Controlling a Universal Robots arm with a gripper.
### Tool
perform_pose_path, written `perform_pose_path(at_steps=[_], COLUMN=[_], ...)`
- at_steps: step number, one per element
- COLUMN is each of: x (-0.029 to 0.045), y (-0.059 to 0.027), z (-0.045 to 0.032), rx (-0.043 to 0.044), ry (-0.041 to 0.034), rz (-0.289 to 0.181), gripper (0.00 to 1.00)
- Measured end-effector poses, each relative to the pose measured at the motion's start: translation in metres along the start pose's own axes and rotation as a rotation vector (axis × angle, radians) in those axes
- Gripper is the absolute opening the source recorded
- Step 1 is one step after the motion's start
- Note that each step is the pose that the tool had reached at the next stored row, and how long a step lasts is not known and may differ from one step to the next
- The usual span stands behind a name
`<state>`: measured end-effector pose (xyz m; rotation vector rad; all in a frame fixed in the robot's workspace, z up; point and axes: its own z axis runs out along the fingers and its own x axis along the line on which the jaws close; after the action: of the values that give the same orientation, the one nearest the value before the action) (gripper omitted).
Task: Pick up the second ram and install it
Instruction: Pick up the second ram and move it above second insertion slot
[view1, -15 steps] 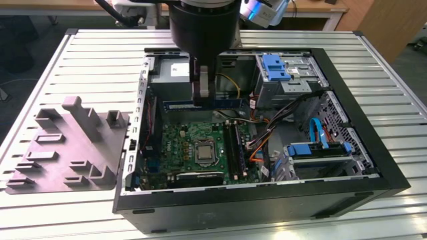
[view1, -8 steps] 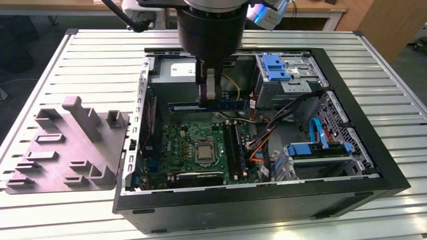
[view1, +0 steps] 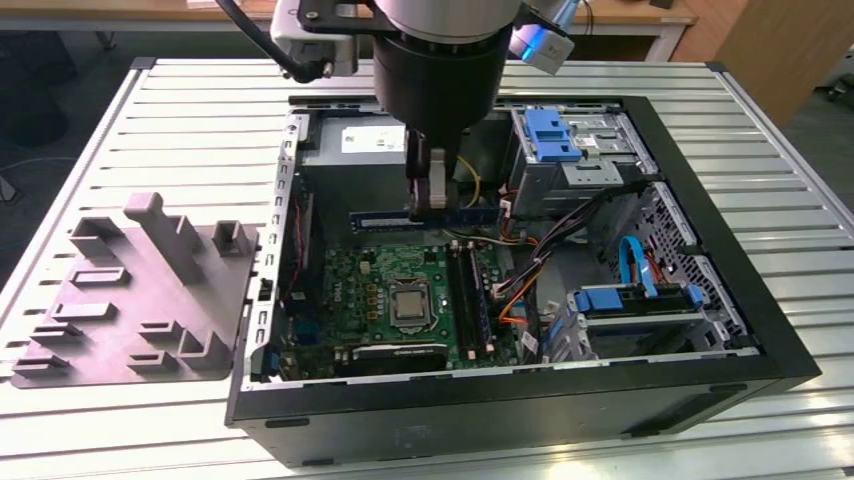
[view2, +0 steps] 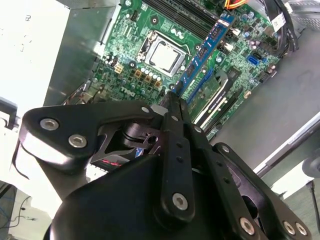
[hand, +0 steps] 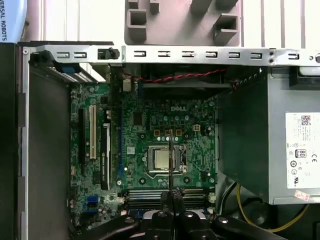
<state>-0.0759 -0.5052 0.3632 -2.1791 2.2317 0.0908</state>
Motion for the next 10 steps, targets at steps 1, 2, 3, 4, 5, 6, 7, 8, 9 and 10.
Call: perform_pose_path(at_steps=[1,2,3,4,5,6,7,8,9,10], x=[0.0000,0.0000,0.0000,0.0001,0.0001,0.0001,0.0002,0.0003,0.0003,0.0004], y=[0.0000,0.0000,0.0000,-0.0001,-0.0001,-0.0001,-0.0001,-0.0002,-0.0002,-0.0003], z=[0.0005,0.0005,0.0005,0.0006,0.0007,0.0012,0.0026,0.0040,0.0055,0.0069], rx=[0.0000,-0.0001,-0.0001,-0.0001,0.0000,0.0001,0.0002,0.0001,0.0000,0.0000], ry=[0.0001,0.0003,0.0003,0.0003,0.0001,-0.0001,-0.0005,-0.0001,0.0001,0.0000], rz=[0.000,0.000,0.000,0.000,0.000,0.000,0.000,0.000,0.000,0.000], gripper=[0.12,0.12,0.12,0.12,0.12,0.12,0.12,0.12,0.12,0.12])
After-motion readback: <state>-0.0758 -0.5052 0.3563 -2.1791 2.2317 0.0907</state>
